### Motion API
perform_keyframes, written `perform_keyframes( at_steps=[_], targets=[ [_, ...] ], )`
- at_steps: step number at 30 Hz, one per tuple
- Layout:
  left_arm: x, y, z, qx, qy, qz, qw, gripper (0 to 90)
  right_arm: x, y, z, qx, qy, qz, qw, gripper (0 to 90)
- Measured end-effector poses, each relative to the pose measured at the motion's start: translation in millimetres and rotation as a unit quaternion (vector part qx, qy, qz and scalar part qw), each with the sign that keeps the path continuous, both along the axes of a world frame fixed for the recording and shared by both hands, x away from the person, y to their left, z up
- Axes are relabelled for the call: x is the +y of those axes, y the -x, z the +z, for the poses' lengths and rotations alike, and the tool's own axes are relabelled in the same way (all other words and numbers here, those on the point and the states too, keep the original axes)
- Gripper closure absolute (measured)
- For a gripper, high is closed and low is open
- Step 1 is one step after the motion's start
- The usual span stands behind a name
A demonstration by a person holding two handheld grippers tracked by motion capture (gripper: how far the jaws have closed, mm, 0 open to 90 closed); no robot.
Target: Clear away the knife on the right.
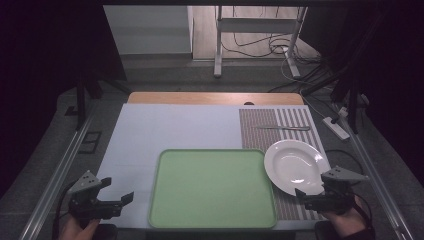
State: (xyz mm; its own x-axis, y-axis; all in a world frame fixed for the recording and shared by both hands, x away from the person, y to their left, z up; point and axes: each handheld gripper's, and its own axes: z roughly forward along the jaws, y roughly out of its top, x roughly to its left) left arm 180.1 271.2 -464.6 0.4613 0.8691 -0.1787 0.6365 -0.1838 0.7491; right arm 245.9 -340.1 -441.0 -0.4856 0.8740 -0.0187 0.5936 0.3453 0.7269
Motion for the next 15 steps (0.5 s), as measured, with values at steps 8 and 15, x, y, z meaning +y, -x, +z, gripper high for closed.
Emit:
perform_keyframes(
  at_steps=[8,15],
  targets=[
    [-0.1,-0.1,-0.1,0.001,-0.001,0.001,1.0,4.4,-1.1,-2.0,-0.7,0.009,-0.005,0.0,0.9999,0.3],
    [-0.4,-0.2,-0.1,0.002,-0.002,0.002,1.0,4.3,-1.9,-3.4,-1.1,0.016,-0.008,-0.005,0.9998,0.3]
  ],
)
